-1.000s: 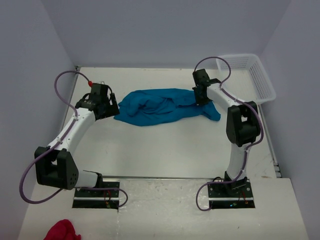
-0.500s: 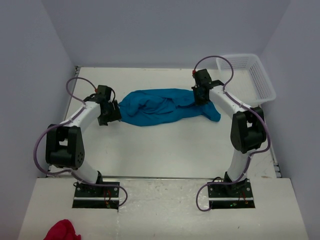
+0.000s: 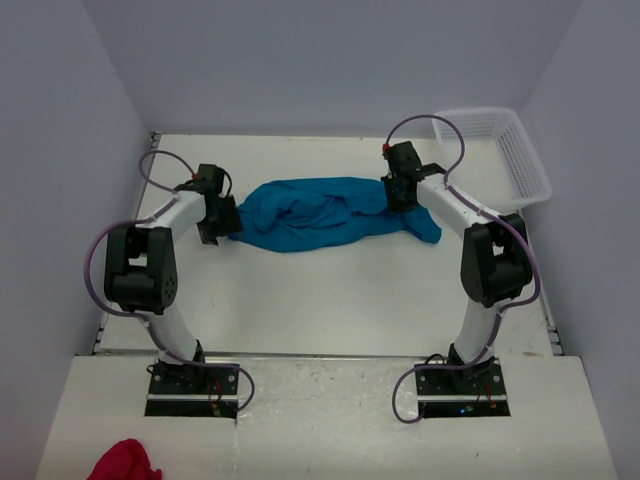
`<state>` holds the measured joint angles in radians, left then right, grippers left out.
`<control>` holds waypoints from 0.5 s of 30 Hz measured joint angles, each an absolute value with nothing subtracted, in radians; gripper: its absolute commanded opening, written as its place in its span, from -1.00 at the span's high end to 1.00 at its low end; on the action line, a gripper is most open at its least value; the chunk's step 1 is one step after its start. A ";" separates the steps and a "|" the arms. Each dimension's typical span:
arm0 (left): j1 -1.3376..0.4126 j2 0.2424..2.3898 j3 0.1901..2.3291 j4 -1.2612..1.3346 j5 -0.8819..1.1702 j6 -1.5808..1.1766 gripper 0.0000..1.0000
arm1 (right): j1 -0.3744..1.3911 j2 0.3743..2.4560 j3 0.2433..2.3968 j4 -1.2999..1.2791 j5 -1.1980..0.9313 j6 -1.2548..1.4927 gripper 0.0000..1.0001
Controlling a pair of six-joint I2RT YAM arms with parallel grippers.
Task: Fold and stack the t-shirts
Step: Flatten out the tshirt
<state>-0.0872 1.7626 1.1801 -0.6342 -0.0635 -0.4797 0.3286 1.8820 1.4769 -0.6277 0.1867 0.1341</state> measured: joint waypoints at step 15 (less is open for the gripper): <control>-0.087 1.875 1.228 -0.592 -0.038 -0.487 -0.25 | 0.329 1.882 1.465 -0.616 0.180 0.135 1.00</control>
